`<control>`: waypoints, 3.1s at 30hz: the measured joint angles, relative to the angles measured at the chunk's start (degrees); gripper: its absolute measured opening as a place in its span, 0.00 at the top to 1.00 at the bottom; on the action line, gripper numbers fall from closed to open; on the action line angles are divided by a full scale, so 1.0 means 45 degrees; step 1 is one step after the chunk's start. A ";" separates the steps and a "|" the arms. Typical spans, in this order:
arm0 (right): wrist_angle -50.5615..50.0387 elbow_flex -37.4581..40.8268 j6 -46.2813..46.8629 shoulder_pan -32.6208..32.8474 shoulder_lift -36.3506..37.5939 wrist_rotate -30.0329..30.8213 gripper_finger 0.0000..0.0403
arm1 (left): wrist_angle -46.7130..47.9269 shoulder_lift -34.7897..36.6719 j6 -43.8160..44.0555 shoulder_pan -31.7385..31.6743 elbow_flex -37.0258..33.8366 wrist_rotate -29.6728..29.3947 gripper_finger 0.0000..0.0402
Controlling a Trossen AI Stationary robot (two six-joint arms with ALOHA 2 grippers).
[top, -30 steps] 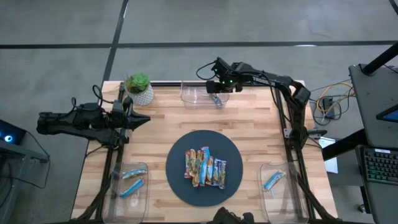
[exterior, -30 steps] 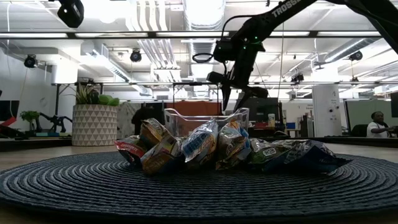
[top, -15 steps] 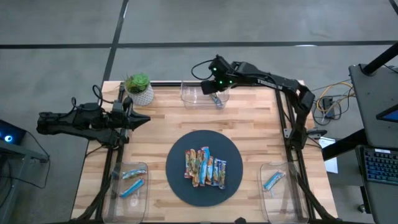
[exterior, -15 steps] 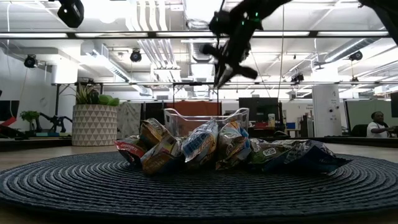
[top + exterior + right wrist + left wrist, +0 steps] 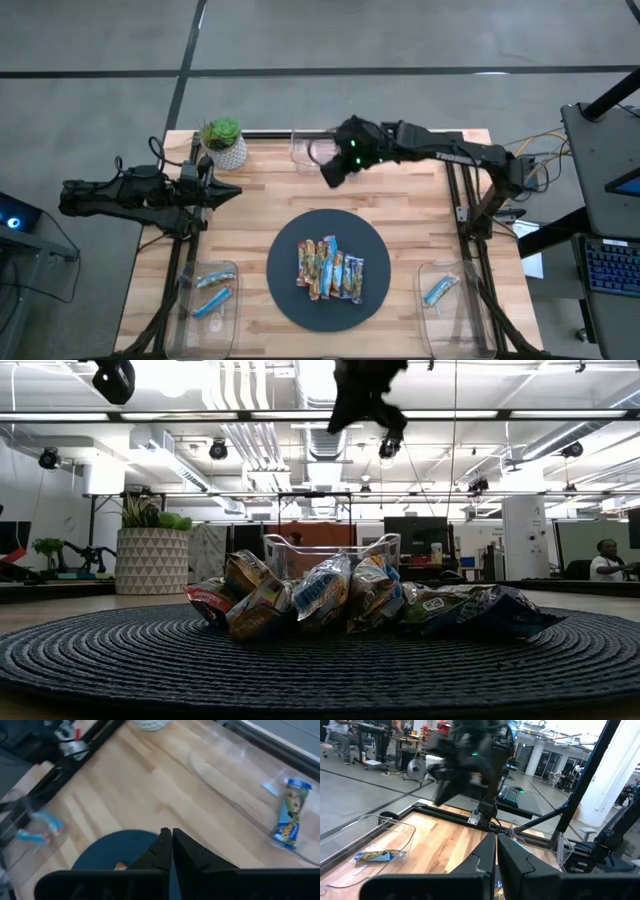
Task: Pick and place Granola Bars by type
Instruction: Put the yellow granola bar into the bottom right transparent bin
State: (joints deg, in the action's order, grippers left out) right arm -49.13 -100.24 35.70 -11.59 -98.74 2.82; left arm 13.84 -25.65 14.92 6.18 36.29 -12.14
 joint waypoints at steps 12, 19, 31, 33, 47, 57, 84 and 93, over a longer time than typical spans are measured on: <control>0.0007 0.0027 0.0885 0.3490 0.0859 0.2096 0.98 | -0.0419 -0.0020 0.0116 -0.0001 0.0000 0.0005 1.00; 0.0017 0.0031 0.1769 0.5401 0.0859 0.3417 0.98 | -0.0543 -0.0020 0.0751 0.0002 0.0000 0.0005 1.00; -0.0046 0.0153 0.0809 0.6774 0.1639 0.5075 0.98 | -0.0844 -0.0020 0.1456 -0.0002 0.0000 0.0122 1.00; 0.0040 0.0398 0.0570 0.6694 0.2049 0.5180 0.98 | -0.0898 -0.0020 0.1466 -0.0002 0.0000 0.0136 1.00; 0.6274 0.6353 -0.2319 0.5341 0.6299 0.2697 0.98 | -0.1481 -0.0256 0.0419 0.0003 0.0000 0.0959 1.00; 0.9711 0.9910 -0.4817 0.4753 0.7822 0.1069 0.98 | -0.2417 -0.1423 0.0022 0.0002 0.0005 0.1078 1.00; 0.8672 1.0450 -0.2840 0.4763 0.7907 0.1032 0.98 | -0.2249 -0.5373 -0.2199 0.0003 0.2990 0.2260 0.99; 0.8677 1.0450 -0.2194 0.4763 0.7917 0.1032 0.98 | -0.1704 -0.6439 -0.2232 -0.0002 0.4405 0.2263 0.78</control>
State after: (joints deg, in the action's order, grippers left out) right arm -10.09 -53.21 25.83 9.85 -63.11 7.46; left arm 6.17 -54.62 4.88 6.17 56.12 -1.96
